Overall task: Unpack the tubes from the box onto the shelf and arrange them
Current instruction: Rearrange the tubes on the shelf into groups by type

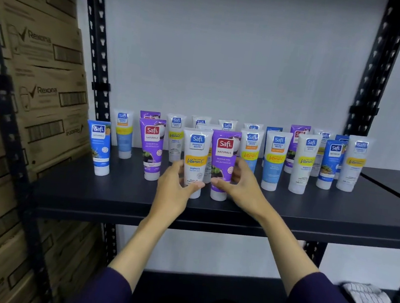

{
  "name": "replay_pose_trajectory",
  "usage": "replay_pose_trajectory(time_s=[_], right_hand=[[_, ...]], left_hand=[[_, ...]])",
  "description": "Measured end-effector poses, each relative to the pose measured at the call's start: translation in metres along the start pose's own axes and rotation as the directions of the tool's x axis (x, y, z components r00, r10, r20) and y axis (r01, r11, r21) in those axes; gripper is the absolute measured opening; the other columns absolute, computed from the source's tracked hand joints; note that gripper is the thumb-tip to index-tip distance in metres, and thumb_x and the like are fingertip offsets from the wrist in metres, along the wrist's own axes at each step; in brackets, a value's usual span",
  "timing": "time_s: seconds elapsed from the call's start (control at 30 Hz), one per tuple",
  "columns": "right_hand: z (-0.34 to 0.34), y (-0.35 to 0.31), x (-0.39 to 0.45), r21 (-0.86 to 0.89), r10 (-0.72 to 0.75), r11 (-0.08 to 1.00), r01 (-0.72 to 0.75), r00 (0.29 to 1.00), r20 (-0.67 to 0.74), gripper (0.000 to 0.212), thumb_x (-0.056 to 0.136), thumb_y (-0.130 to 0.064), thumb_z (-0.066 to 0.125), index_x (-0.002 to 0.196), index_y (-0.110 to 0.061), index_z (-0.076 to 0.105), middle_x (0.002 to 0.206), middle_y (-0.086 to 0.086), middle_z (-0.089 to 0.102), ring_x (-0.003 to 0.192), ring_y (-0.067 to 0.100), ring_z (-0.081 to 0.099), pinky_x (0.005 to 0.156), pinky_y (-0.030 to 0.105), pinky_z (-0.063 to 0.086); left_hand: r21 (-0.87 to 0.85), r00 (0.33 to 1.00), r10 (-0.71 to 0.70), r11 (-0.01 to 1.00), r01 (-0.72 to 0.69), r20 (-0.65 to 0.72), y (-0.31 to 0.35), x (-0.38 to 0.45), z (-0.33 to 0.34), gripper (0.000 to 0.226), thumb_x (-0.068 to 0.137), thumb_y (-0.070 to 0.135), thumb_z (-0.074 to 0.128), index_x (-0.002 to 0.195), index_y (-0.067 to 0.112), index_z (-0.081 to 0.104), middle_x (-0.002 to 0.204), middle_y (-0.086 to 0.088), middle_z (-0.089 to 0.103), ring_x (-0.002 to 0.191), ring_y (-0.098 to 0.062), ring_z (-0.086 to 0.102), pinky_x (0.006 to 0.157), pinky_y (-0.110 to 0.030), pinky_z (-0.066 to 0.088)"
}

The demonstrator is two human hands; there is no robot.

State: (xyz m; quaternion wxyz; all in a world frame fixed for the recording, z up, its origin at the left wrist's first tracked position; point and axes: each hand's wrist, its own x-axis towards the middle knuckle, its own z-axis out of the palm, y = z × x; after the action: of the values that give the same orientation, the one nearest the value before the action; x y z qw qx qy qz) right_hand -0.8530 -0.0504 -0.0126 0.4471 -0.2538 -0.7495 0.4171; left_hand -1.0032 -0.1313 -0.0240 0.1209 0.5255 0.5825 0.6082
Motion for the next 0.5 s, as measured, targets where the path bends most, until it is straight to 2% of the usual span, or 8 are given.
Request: replay_pose_trajectory(time_s=[0.1, 0.17, 0.23, 0.4, 0.5], right_hand=[[-0.007, 0.002, -0.002, -0.042, 0.021, 0.999, -0.024, 0.998, -0.059, 0.052, 0.081, -0.018, 0.073, 0.122, -0.02, 0.04, 0.111, -0.01, 0.058, 0.098, -0.003, 0.059, 0.076, 0.009, 0.05], [-0.016, 0.006, -0.003, -0.056, 0.024, 0.998, -0.029, 0.995, -0.099, 0.05, 0.081, -0.02, 0.073, 0.119, -0.02, 0.041, 0.113, -0.004, 0.06, 0.099, 0.001, 0.06, 0.081, 0.015, 0.051], [-0.025, 0.01, -0.004, -0.06, 0.025, 0.998, -0.033, 0.992, -0.125, 0.048, 0.081, -0.02, 0.072, 0.119, -0.018, 0.042, 0.114, -0.001, 0.061, 0.099, 0.003, 0.061, 0.075, 0.012, 0.051], [-0.045, 0.016, -0.011, -0.11, 0.008, 0.993, -0.031, 0.978, -0.206, 0.048, 0.08, -0.023, 0.074, 0.118, -0.023, 0.045, 0.111, -0.008, 0.061, 0.1, 0.0, 0.059, 0.076, 0.013, 0.047], [-0.048, 0.016, -0.011, -0.134, 0.006, 0.99, -0.042, 0.966, -0.26, 0.048, 0.081, -0.022, 0.073, 0.12, -0.021, 0.046, 0.108, -0.009, 0.057, 0.094, -0.003, 0.055, 0.065, 0.007, 0.045]], left_hand=[[0.024, 1.0, -0.014, 1.0, 0.014, 0.003, 0.001, 0.001, 0.005, 0.048, 0.078, 0.016, 0.076, 0.121, 0.015, 0.055, 0.119, 0.0, 0.063, 0.099, -0.007, 0.059, 0.073, -0.011, 0.047], [0.055, 1.0, -0.023, 0.998, 0.023, -0.001, 0.002, 0.002, 0.012, 0.047, 0.077, 0.02, 0.077, 0.12, 0.014, 0.057, 0.117, -0.001, 0.065, 0.095, -0.006, 0.059, 0.069, -0.008, 0.045], [0.1, 0.999, -0.033, 0.994, 0.033, -0.001, 0.004, 0.005, 0.022, 0.047, 0.077, 0.022, 0.077, 0.119, 0.013, 0.059, 0.117, -0.002, 0.066, 0.094, -0.007, 0.059, 0.069, -0.007, 0.042], [0.156, 1.0, -0.017, 0.987, 0.021, -0.021, 0.005, 0.018, 0.053, 0.039, 0.076, 0.025, 0.079, 0.11, 0.011, 0.064, 0.109, -0.004, 0.07, 0.099, -0.015, 0.066, 0.081, -0.024, 0.052], [0.184, 0.998, -0.035, 0.982, 0.044, -0.05, 0.004, 0.025, 0.067, 0.038, 0.076, 0.026, 0.079, 0.108, 0.011, 0.066, 0.108, -0.004, 0.069, 0.1, -0.018, 0.065, 0.086, -0.031, 0.054]])
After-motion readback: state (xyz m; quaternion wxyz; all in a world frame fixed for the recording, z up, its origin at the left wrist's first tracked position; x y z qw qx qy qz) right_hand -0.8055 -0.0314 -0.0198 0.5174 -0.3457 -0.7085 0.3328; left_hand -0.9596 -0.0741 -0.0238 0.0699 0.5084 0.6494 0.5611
